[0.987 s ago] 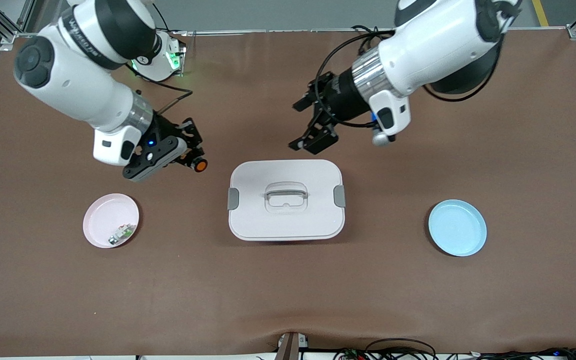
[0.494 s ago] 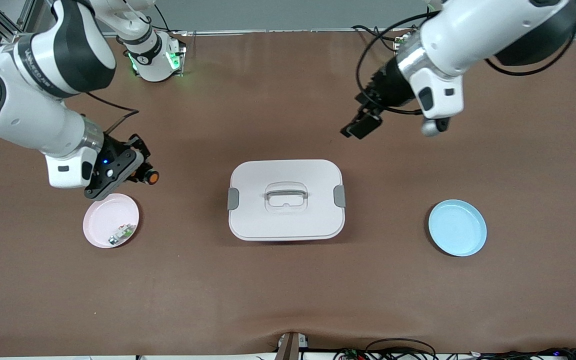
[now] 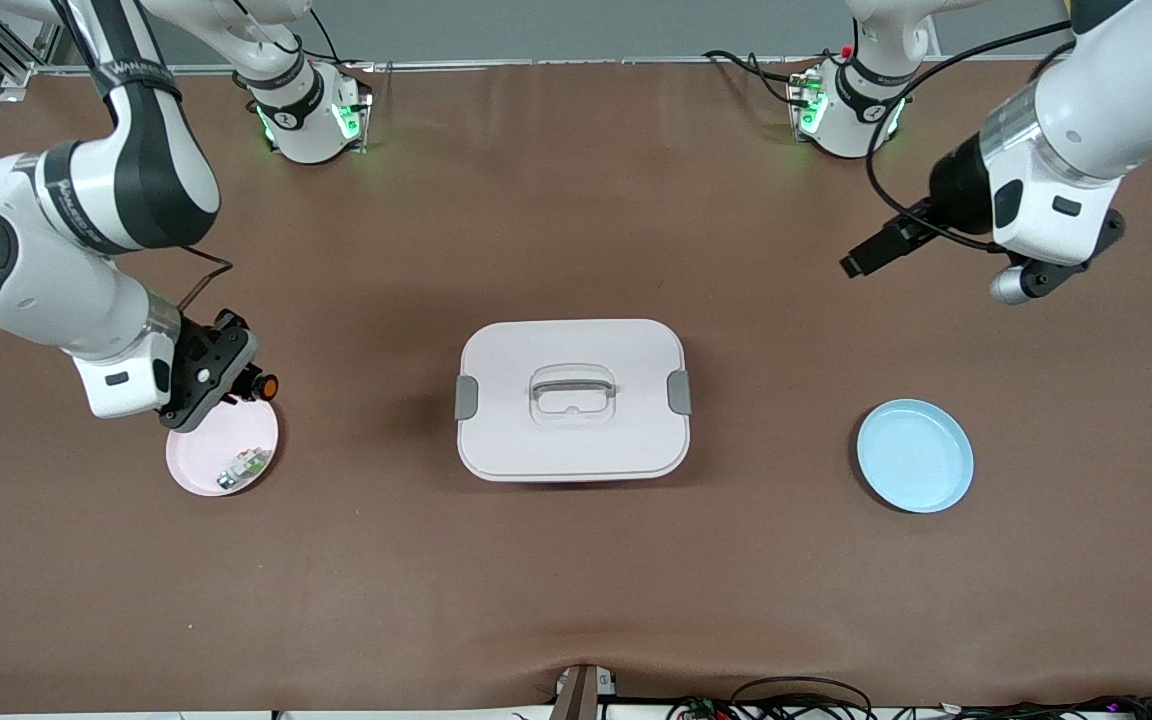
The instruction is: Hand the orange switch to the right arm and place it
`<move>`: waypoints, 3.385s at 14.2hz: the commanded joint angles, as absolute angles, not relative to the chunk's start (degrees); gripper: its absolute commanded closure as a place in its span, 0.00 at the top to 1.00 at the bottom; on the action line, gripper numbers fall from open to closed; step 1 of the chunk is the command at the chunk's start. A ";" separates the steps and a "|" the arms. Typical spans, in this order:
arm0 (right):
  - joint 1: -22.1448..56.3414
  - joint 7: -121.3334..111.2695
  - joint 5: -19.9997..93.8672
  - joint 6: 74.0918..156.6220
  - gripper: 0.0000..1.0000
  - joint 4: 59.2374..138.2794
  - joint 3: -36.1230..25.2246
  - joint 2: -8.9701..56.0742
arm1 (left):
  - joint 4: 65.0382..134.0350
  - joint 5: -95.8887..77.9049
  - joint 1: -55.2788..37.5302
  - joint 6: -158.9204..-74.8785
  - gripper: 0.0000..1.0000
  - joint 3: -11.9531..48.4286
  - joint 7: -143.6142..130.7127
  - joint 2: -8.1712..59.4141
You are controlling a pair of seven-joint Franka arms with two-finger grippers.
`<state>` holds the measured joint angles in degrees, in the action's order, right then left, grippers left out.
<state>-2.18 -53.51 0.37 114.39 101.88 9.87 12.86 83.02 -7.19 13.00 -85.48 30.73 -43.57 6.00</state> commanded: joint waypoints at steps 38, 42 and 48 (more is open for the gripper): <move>-16.96 -65.48 -14.06 146.07 0.00 113.82 7.82 31.29 | 90.88 -2.29 -1.31 -101.69 1.00 -4.31 2.82 4.31; -17.05 -64.86 -13.97 146.42 0.00 113.91 7.82 31.72 | 91.84 -2.90 -1.50 -100.81 1.00 -4.31 0.70 1.77; -17.05 -64.95 -13.97 147.66 0.00 113.91 7.82 32.78 | 104.65 -2.03 -1.32 -105.02 1.00 -3.70 1.49 -8.32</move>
